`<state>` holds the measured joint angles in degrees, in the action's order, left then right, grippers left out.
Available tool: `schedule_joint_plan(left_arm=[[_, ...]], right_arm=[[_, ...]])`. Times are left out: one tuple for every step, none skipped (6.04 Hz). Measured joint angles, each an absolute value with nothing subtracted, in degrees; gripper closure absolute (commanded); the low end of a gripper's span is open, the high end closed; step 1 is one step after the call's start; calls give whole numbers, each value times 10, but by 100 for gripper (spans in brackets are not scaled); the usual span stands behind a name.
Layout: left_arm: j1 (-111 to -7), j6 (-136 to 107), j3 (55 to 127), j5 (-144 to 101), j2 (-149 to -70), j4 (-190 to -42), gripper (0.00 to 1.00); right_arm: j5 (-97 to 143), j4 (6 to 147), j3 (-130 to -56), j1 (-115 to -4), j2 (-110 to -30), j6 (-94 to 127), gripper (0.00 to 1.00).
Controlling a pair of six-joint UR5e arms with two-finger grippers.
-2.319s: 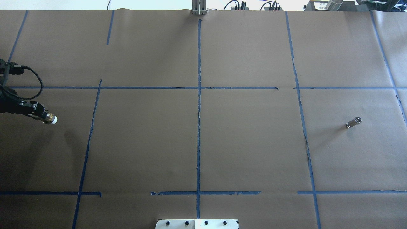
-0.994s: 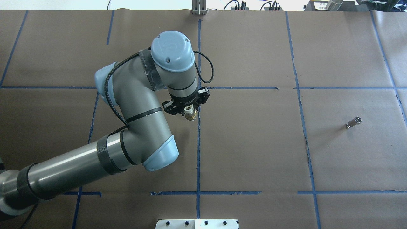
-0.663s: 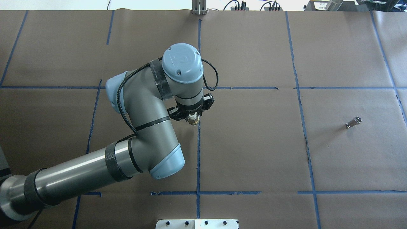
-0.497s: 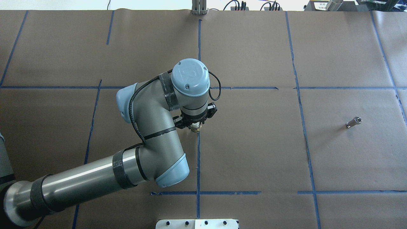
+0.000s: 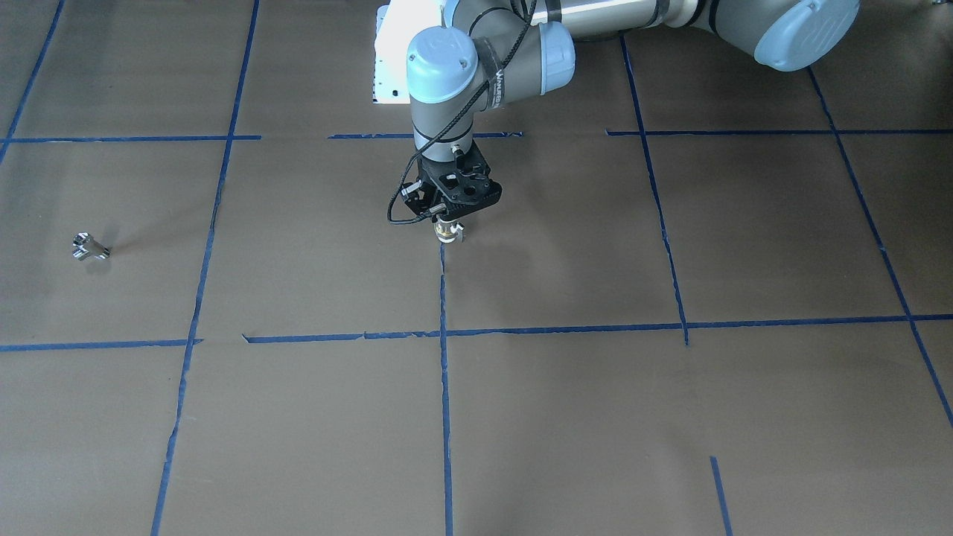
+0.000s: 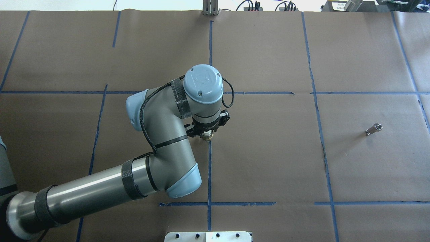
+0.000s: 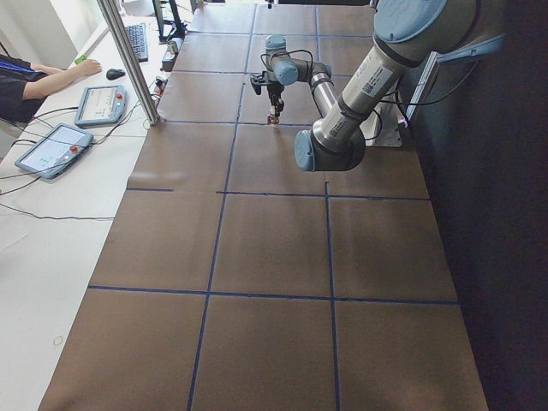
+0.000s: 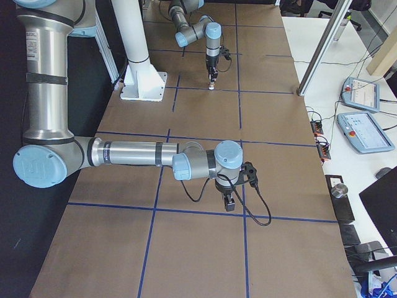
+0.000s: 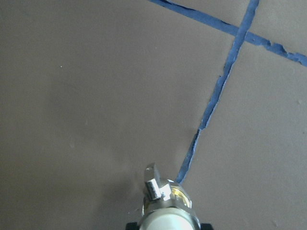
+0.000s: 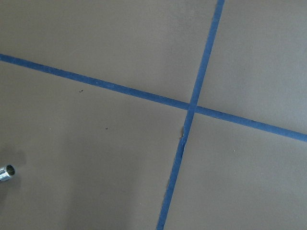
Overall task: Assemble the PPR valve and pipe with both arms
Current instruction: 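Lower the white valve upright at the center and open the left gripper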
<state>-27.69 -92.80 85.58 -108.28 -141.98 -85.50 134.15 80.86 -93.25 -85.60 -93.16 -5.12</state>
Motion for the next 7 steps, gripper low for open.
schedule_joint_plan(left_arm=[[-276, -928, 854, -1083, -1421, -855, 92], [-276, -928, 852, -1083, -1421, -855, 82], [-276, -928, 851, -1083, -1422, -855, 62], [-276, -928, 850, -1083, -1422, -859, 36], [-276, -928, 848, -1083, -1421, -864, 27], [-275, -927, 846, -1083, -1421, -866, 17], [-275, -925, 846, -1083, -1420, -866, 0]], right_arm=[[1341, 809, -933, -856, -932, -52, 0], [1341, 809, -932, -856, -932, -52, 0], [1341, 809, -932, -856, -932, -52, 0], [1341, 809, -932, -856, -932, -52, 0], [1341, 809, -932, -856, -932, -52, 0], [1341, 809, -931, -855, -932, -52, 0], [1341, 809, -931, -855, -931, -52, 0]])
